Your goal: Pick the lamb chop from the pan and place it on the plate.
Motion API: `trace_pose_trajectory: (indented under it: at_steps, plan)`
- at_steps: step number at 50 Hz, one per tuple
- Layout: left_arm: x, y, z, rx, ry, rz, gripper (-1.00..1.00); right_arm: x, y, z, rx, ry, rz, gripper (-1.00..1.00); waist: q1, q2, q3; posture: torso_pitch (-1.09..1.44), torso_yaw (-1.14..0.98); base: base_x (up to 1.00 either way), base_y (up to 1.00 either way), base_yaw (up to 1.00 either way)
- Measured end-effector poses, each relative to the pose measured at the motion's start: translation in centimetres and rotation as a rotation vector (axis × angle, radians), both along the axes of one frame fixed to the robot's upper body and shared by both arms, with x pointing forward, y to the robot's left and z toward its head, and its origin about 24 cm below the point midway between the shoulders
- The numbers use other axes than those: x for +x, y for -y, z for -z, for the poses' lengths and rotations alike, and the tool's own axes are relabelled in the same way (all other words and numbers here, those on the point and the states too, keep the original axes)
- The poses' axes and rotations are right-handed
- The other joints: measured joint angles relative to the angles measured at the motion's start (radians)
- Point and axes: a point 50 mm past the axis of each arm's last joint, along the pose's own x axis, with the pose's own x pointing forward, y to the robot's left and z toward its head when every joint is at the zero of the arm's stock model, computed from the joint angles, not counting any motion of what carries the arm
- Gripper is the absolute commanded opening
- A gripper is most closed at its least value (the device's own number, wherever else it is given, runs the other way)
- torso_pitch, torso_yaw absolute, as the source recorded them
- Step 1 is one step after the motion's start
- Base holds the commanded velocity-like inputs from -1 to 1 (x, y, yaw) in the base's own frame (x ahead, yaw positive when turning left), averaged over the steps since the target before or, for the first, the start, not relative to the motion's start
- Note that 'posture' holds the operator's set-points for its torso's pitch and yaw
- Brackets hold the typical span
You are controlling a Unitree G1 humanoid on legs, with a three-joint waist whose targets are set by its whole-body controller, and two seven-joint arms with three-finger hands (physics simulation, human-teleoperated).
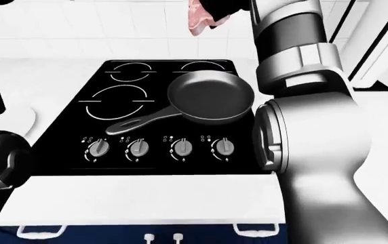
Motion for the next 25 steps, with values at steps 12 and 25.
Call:
trace_pose_trajectory:
  at_steps: [12,25]
  plan:
    - [-0.3,1.3,-0.5,0.026,0.040,0.049,1.00,0.1,0.9,0.4,-0.001,-0.009,0.036,-1.00,-0.032,-0.093,-0.001,0.00,0.00,0.00,0.34,0.00]
    - [-0.3,1.4,-0.3,0.024,0.036,0.058,1.00,0.0,0.9,0.1,-0.006,-0.008,0.040,-1.00,-0.005,-0.026,-0.015,0.00,0.00,0.00,0.34,0.00]
